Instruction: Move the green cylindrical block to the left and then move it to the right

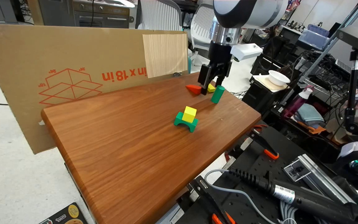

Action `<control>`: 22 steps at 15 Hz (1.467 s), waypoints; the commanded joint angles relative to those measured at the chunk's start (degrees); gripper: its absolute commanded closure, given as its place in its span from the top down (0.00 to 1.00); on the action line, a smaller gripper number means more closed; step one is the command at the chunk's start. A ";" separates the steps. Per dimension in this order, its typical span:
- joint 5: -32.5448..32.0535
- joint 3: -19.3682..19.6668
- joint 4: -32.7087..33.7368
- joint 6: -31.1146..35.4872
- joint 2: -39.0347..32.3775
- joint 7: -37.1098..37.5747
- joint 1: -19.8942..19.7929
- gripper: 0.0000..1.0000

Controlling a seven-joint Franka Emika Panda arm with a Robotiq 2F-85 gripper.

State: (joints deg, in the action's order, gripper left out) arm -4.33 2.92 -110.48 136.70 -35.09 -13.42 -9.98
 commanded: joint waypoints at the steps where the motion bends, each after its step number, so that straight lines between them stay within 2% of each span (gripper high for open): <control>1: 1.20 -0.47 -1.43 -2.49 1.48 -0.82 -0.68 1.00; 8: 1.10 -0.36 -2.62 -2.13 1.65 -0.57 -0.59 1.00; 9: 1.00 -0.29 -2.71 -2.16 1.68 -0.52 -0.55 0.76; 11: 0.99 -0.22 -2.78 -2.17 1.72 -0.45 -0.56 0.65; 12: 1.08 -0.25 -2.79 -2.34 1.78 -0.49 -0.61 0.56; 18: 1.09 -0.13 -3.01 -2.44 2.05 -0.49 -0.73 0.12; 22: 0.97 -0.39 -4.25 -2.47 3.22 -0.97 -0.63 0.09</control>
State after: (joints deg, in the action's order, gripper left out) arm -4.32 3.06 -112.46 135.74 -34.79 -13.39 -10.13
